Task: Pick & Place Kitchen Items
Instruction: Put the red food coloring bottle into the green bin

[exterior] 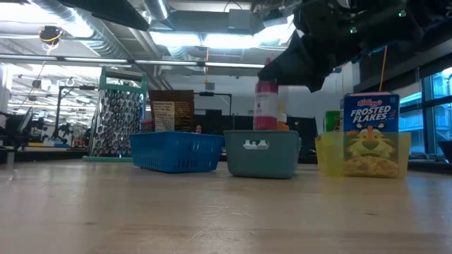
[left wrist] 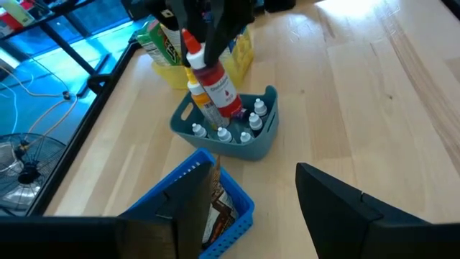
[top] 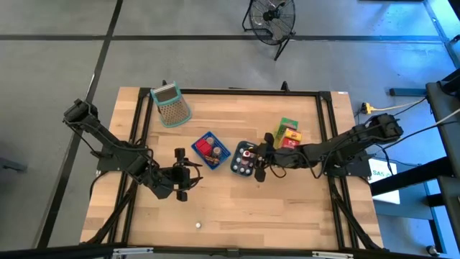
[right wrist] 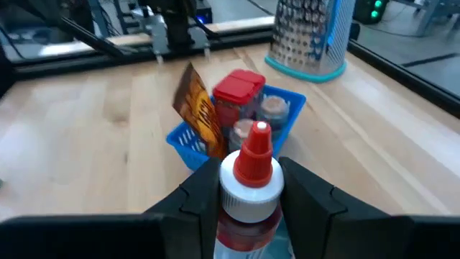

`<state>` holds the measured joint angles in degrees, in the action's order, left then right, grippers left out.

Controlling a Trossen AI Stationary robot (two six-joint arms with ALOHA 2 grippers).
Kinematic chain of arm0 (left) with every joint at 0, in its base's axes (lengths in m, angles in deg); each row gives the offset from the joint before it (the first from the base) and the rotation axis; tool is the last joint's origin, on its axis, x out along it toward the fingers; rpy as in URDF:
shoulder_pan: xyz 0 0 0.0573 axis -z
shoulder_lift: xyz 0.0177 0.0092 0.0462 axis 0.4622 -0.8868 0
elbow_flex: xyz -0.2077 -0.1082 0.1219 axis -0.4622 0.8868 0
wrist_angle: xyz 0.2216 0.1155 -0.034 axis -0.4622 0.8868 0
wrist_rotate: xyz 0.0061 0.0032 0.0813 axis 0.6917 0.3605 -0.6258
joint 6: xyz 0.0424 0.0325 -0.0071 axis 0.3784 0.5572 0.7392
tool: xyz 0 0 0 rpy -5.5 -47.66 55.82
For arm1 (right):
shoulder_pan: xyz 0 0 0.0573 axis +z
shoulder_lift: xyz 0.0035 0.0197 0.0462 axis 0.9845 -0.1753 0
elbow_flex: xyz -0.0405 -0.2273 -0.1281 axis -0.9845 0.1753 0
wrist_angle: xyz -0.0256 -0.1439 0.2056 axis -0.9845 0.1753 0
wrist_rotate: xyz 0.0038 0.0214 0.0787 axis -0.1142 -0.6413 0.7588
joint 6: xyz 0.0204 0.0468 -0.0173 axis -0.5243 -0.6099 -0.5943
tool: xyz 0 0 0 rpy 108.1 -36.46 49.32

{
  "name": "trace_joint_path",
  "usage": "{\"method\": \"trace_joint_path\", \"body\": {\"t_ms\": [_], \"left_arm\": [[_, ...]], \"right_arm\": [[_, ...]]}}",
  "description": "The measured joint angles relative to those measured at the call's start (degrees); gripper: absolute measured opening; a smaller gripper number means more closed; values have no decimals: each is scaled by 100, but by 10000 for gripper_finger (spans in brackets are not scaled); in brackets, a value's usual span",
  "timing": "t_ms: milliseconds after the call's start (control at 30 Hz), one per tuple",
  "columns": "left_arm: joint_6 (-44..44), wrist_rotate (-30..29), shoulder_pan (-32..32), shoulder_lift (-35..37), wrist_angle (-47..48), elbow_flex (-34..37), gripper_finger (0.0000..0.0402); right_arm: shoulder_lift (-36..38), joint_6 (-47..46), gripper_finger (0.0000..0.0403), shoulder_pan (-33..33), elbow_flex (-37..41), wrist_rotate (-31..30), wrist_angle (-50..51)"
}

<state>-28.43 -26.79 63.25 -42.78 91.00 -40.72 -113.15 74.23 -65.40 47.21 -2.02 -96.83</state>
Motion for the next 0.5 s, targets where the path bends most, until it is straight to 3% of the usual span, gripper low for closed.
{"method": "trace_joint_path", "body": {"t_ms": [500], "left_arm": [[-2,4,0,0,0,0,196]], "right_arm": [[-703,-329,120,-137,-2,-275,-28]]}}
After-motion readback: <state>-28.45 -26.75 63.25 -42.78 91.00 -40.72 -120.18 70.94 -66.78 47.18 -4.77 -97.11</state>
